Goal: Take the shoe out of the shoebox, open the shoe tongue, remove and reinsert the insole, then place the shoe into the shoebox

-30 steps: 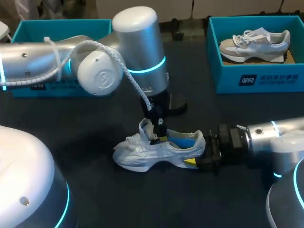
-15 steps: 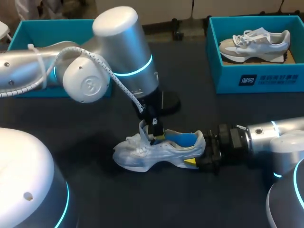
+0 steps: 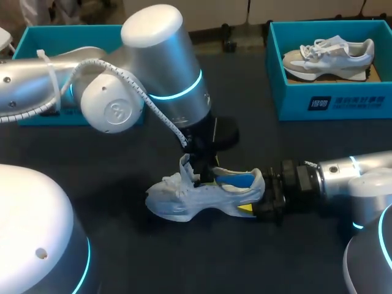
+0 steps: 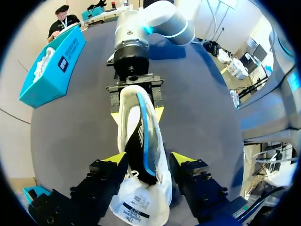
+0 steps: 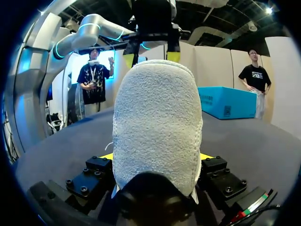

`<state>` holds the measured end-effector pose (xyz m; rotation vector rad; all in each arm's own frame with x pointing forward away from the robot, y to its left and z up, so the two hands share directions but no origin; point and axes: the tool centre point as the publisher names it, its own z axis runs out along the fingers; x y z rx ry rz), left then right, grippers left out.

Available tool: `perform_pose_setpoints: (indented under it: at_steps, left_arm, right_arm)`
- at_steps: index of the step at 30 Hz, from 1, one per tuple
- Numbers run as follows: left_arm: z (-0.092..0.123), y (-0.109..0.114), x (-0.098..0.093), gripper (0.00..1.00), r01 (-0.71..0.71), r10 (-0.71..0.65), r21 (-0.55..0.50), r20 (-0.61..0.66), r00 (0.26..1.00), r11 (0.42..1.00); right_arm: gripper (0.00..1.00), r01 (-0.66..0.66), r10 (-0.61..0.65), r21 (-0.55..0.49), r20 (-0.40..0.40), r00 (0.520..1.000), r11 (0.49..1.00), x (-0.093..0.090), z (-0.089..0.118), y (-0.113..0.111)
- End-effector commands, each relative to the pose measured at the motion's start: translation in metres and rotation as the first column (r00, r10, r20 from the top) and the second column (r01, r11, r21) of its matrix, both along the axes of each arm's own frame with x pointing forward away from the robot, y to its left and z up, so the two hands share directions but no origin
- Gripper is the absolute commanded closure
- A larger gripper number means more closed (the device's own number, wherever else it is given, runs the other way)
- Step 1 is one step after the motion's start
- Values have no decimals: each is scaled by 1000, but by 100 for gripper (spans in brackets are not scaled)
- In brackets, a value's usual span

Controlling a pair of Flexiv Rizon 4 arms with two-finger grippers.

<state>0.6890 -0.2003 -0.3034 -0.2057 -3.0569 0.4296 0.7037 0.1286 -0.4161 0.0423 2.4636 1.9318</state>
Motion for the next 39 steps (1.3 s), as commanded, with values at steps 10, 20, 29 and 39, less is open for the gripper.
perform_pose_setpoints:
  at_steps: [10, 20, 29, 39]
  left_arm:
    - [5, -21, 2, 56, -3, 2, 63, 28, 1000, 998]
    - [-4, -32, 0, 74, -2, -1, 95, 29, 1000, 995]
    - [2, -35, -2, 100, -11, 4, 102, 60, 998, 995]
    - [24, -38, -15, 100, -29, 11, 97, 174, 985, 995]
  right_arm:
    - [100, -2, 2, -6, -2, 1000, 1000, 0, -1, 1]
    - [100, -2, 2, -6, -2, 1000, 1000, 0, -1, 1]
    - [100, -2, 2, -6, -2, 1000, 1000, 0, -1, 1]
    - [100, -2, 2, -6, -2, 1000, 1000, 0, -1, 1]
